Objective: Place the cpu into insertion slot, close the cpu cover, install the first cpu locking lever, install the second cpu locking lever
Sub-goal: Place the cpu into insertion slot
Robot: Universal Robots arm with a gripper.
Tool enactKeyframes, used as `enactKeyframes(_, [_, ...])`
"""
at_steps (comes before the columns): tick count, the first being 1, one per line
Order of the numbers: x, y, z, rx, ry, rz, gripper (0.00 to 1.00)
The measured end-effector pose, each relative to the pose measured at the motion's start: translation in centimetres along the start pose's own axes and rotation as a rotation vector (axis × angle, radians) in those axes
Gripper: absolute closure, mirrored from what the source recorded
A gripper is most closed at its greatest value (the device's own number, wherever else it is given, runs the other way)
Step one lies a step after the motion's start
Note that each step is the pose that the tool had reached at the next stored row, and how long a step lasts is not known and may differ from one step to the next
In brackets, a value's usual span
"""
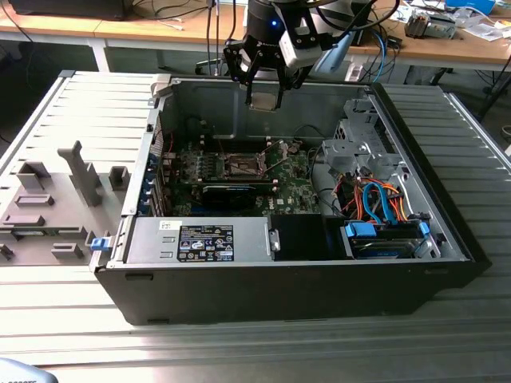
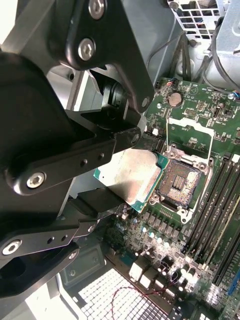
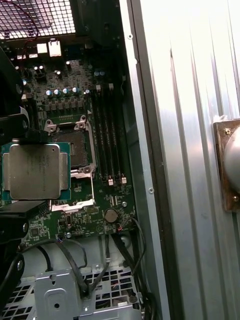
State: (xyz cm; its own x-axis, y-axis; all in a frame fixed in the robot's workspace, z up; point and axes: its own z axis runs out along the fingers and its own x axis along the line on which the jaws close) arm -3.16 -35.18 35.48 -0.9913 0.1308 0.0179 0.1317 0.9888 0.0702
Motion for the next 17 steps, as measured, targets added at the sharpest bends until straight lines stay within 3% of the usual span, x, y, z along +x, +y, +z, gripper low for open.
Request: enactKeyframes(17, [0.0,0.0,0.01,-0.0003,-0.001,0.015,0.45])
